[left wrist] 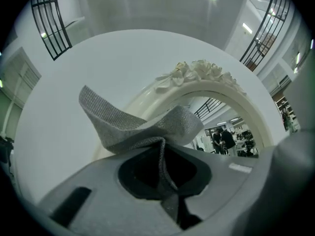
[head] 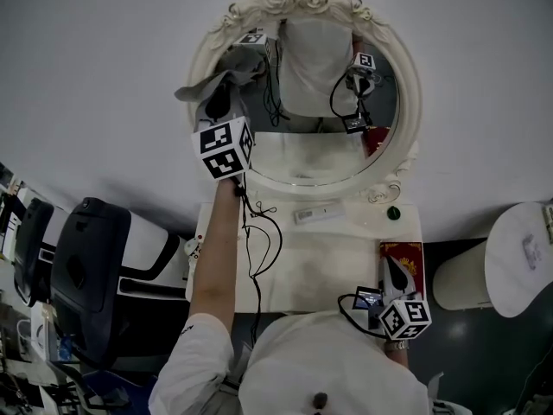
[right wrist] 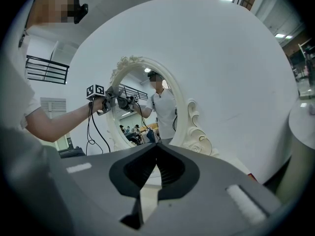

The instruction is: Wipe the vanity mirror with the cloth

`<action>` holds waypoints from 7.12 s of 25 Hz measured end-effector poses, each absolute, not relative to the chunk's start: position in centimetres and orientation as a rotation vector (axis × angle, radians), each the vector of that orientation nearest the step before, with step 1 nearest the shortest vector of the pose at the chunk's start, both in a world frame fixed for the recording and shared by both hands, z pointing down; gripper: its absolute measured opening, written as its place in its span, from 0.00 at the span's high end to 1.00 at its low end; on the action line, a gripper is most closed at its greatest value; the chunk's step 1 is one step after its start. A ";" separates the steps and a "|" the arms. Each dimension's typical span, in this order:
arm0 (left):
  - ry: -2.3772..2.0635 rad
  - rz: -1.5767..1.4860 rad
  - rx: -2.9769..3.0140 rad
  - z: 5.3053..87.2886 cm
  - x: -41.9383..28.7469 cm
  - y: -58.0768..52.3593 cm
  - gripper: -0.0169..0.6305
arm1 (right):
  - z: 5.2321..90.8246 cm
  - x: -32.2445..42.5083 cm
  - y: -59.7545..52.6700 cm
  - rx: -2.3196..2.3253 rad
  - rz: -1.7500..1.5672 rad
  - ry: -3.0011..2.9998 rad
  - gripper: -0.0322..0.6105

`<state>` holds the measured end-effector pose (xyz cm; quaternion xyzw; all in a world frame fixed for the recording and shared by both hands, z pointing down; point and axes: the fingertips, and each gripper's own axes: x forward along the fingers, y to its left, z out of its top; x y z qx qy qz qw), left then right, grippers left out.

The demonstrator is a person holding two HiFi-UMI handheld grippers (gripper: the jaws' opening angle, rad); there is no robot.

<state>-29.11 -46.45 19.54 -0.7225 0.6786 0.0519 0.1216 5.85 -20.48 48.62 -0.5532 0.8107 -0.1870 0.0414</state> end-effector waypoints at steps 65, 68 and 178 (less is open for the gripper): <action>1.779 0.031 -2.282 26.0 -20.4 -47.6 0.93 | 49.7 8.2 -21.4 -1.773 -0.553 2.437 0.94; 1.819 0.019 -2.247 26.2 -23.3 -47.4 0.93 | 49.5 6.8 -21.7 -1.753 -0.548 2.446 0.94; 2.109 0.030 -2.227 40.1 -29.4 -46.3 0.93 | 53.8 6.3 -15.3 -1.812 -0.721 2.605 0.94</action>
